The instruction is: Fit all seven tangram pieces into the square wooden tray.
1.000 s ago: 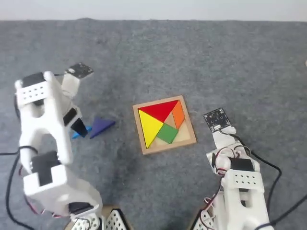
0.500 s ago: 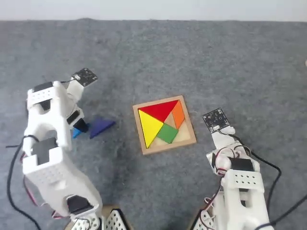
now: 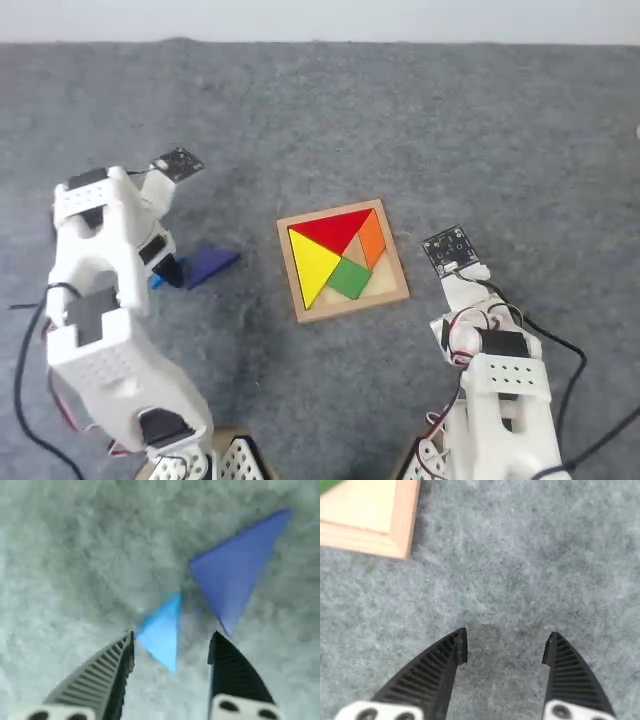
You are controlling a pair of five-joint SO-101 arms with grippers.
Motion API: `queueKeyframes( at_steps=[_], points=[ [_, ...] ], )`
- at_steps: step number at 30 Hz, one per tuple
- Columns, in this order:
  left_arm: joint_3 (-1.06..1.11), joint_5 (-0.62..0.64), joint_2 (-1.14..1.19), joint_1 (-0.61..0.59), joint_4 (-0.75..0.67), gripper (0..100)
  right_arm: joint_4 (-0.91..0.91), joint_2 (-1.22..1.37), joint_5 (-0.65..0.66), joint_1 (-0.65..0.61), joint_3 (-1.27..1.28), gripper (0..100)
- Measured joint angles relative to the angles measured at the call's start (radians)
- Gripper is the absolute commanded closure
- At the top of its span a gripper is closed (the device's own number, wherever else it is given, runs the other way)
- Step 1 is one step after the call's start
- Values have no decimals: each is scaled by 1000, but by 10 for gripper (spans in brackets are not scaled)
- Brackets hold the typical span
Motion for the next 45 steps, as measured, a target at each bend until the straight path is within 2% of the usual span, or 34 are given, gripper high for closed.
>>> queueKeyframes(
  at_steps=[4,8,13,21,26,37,45],
  points=[
    [-32,32,-84,0,118,764,0,0,0,0,0,745],
    [-34,35,-126,0,146,764,0,0,0,0,0,745],
    [-34,3,-123,0,78,761,-6,0,-28,0,15,745],
    [-35,-107,55,0,-57,761,-6,0,-34,0,15,745],
    [-43,-180,91,3,-100,761,-6,0,-34,0,15,745],
    [-52,-192,94,-20,-83,765,-6,0,-34,0,15,745],
    [-48,-192,94,-21,-72,806,-6,0,-34,0,15,745]
  ],
)
